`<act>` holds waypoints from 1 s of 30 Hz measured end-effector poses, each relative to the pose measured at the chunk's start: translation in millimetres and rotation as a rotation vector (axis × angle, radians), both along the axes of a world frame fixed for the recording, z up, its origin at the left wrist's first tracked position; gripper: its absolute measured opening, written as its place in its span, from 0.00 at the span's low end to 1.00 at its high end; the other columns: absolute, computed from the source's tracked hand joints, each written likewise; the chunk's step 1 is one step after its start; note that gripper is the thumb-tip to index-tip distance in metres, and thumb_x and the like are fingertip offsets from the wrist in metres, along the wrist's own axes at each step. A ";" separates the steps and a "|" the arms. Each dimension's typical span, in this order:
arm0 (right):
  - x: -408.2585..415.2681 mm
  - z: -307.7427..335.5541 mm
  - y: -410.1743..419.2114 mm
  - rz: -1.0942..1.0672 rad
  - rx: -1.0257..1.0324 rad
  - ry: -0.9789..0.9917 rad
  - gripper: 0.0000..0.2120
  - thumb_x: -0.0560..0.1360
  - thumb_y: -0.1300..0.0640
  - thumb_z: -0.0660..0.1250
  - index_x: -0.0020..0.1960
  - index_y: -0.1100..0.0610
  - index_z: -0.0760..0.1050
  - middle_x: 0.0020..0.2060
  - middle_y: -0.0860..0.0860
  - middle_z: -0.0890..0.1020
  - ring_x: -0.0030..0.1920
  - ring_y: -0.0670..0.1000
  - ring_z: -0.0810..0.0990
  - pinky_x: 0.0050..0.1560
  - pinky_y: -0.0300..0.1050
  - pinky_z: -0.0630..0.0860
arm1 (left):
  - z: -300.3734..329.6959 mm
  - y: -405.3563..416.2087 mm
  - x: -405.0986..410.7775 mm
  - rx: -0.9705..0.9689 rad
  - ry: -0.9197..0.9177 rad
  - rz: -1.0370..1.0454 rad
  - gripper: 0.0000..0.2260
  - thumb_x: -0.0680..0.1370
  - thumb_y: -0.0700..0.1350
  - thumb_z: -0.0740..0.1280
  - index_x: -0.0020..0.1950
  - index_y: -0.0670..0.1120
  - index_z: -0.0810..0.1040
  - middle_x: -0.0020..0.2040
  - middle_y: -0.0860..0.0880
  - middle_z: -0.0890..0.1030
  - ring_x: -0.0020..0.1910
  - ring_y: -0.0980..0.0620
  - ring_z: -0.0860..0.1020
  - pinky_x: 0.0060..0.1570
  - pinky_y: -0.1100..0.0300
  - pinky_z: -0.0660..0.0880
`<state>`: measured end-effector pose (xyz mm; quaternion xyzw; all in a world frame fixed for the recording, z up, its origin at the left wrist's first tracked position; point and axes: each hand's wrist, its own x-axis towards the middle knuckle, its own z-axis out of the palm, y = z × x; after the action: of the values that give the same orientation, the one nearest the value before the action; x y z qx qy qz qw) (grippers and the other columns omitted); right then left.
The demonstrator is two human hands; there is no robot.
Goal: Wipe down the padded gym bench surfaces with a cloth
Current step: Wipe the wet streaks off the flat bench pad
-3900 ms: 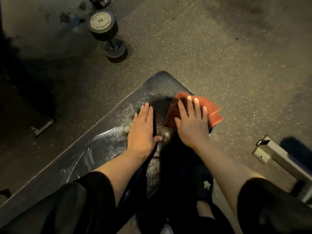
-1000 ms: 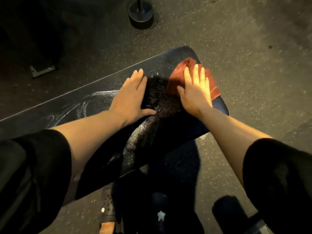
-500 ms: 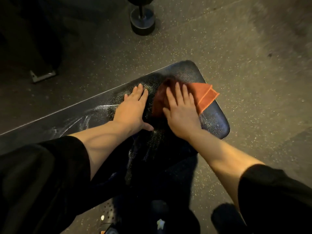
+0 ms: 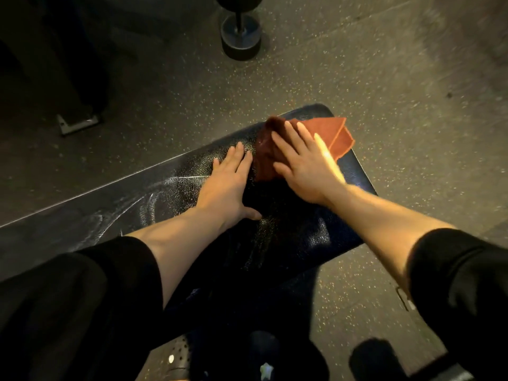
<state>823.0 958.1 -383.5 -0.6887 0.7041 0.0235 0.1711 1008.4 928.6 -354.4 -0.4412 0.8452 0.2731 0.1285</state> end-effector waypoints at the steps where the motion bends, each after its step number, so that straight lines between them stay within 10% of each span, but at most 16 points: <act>1: -9.7 0.0 -2.7 0.024 -0.016 -0.003 0.28 0.81 0.44 0.53 0.78 0.47 0.49 0.78 0.51 0.46 0.77 0.54 0.43 0.74 0.57 0.42 | -0.8 0.7 0.3 0.001 0.006 0.002 0.57 0.63 0.56 0.78 0.78 0.44 0.42 0.78 0.46 0.39 0.77 0.49 0.39 0.73 0.53 0.39; 9: 17.0 -5.6 -42.8 -0.449 -0.006 -0.026 0.30 0.80 0.40 0.49 0.78 0.46 0.45 0.78 0.50 0.43 0.77 0.56 0.38 0.74 0.61 0.36 | -6.6 2.4 2.5 0.009 0.093 0.059 0.57 0.63 0.54 0.79 0.78 0.46 0.44 0.78 0.49 0.40 0.77 0.51 0.39 0.74 0.55 0.39; 14: 17.8 2.2 -31.4 -0.046 0.006 -0.030 0.29 0.81 0.43 0.51 0.78 0.49 0.45 0.78 0.52 0.43 0.77 0.54 0.39 0.74 0.56 0.39 | -10.0 6.8 8.2 -0.024 0.163 0.084 0.55 0.63 0.55 0.79 0.78 0.44 0.47 0.79 0.47 0.44 0.77 0.50 0.42 0.74 0.56 0.39; 20: 43.0 -2.4 -43.5 -0.290 0.020 0.018 0.28 0.82 0.43 0.46 0.78 0.51 0.45 0.78 0.52 0.43 0.77 0.55 0.37 0.74 0.56 0.37 | -7.5 23.4 61.5 -0.273 0.281 0.094 0.43 0.71 0.54 0.73 0.77 0.42 0.54 0.78 0.47 0.53 0.77 0.52 0.49 0.74 0.60 0.42; 30: 48.8 4.7 -19.4 -0.035 0.072 0.019 0.27 0.81 0.42 0.46 0.77 0.44 0.41 0.77 0.47 0.40 0.76 0.50 0.36 0.74 0.55 0.36 | 0.8 55.3 75.5 -0.245 0.186 0.232 0.42 0.73 0.58 0.71 0.78 0.47 0.51 0.79 0.51 0.49 0.77 0.53 0.46 0.75 0.57 0.44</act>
<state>871.8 938.7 -378.8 -0.6693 0.7166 0.0523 0.1892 1084.0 983.9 -353.6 -0.5210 0.8238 0.2205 -0.0372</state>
